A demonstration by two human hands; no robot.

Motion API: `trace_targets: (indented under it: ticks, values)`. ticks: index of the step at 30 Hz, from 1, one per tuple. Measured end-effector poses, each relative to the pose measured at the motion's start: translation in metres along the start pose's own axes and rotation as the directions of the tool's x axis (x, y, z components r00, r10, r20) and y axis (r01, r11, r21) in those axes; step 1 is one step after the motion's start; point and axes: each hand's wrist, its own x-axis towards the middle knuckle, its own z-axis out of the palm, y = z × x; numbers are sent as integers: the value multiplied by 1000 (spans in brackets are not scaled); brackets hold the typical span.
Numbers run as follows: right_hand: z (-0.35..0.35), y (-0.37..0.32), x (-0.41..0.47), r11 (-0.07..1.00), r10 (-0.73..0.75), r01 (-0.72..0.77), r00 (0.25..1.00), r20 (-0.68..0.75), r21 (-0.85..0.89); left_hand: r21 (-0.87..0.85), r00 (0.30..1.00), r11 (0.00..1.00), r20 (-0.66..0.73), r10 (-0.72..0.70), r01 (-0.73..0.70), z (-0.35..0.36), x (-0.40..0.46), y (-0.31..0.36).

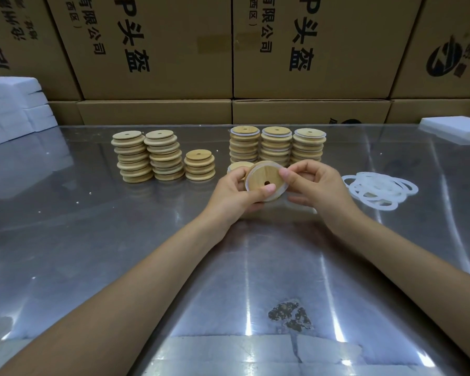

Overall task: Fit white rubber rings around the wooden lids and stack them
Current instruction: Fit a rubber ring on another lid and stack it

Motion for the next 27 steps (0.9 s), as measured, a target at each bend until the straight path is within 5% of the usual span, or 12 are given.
trace_targets:
  ticks: [3, 8, 15, 23, 27]
  values:
    - [3, -1, -2, 994, -84, 85, 996, 26, -74, 38, 999, 998, -11, 41, -41, -1, 2, -1]
    - [7, -1, -1, 979, -178, 178, 984, 9, -99, 343, 963, 903, 6, 271, -257, -8, 8, 0]
    - [2, -4, 0, 984, -167, 166, 986, -3, -56, 216, 966, 942, 28, 258, -258, -12, 7, 7]
    - [4, -7, 0, 976, -18, 15, 1000, 13, 215, -8, 993, 995, -53, 104, -104, -5, 5, 5]
    - [2, -7, -2, 989, -36, 39, 999, -23, 140, -122, 993, 988, -78, 83, -92, -4, 6, 6]
